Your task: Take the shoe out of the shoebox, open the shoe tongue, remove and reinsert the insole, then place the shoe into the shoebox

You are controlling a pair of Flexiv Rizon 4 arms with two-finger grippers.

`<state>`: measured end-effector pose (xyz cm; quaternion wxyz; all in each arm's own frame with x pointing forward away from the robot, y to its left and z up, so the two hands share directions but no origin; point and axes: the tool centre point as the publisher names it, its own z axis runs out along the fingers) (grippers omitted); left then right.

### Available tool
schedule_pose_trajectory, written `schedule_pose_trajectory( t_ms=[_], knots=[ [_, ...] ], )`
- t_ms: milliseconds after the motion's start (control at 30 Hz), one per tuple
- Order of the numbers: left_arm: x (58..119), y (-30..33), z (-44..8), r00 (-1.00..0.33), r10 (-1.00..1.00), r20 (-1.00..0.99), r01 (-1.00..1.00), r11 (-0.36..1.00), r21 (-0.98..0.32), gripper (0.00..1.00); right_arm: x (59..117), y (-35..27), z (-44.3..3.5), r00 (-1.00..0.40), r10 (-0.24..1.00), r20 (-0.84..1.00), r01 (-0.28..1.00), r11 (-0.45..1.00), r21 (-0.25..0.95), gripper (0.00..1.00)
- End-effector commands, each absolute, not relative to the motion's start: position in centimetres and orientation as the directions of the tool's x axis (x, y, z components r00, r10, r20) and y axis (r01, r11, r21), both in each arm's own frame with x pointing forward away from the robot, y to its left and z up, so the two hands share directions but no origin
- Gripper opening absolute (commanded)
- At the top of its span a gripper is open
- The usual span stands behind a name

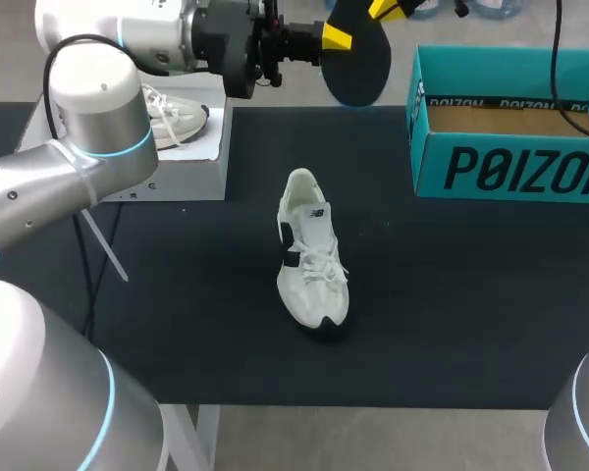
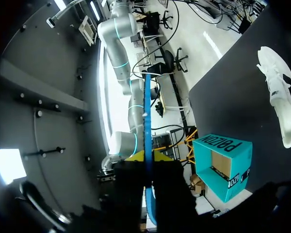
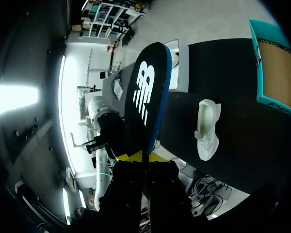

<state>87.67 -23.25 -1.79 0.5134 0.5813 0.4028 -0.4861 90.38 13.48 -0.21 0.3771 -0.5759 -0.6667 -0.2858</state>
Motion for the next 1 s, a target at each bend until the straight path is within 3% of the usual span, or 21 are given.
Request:
schedule_pose_trajectory(
  t_ms=[33,467,500,533,567,1000],
  knots=[
    [87.7,-23.4,-2.1,0.208,-0.041,-0.977,0.966,-0.149,0.211,0.00,90.5,13.4,-0.2,-0.046,0.551,0.833,0.985,0.165,-0.055,0.00],
    [87.7,-23.4,-2.2,0.203,-0.052,-0.978,0.968,-0.142,0.208,0.00,90.6,12.8,-0.2,-0.014,0.527,0.850,0.991,0.121,-0.059,0.00],
    [87.7,-23.4,-2.2,0.204,-0.053,-0.978,0.968,-0.141,0.209,0.00,90.6,12.7,-0.2,-0.013,0.524,0.852,0.991,0.119,-0.058,0.22],
    [87.7,-23.4,-2.2,0.204,-0.053,-0.977,0.968,-0.140,0.210,0.00,90.6,12.5,-0.1,-0.014,0.521,0.854,0.992,0.115,-0.054,0.78],
    [87.7,-23.4,-2.1,0.205,-0.054,-0.977,0.968,-0.139,0.210,0.00,90.6,12.4,0.0,-0.012,0.510,0.860,0.993,0.104,-0.048,1.00],
    [88.3,-22.2,-1.3,0.199,-0.070,-0.977,0.977,-0.062,0.204,0.00,89.9,9.5,1.3,-0.051,0.389,0.920,0.996,-0.049,0.076,1.00]
  ],
)
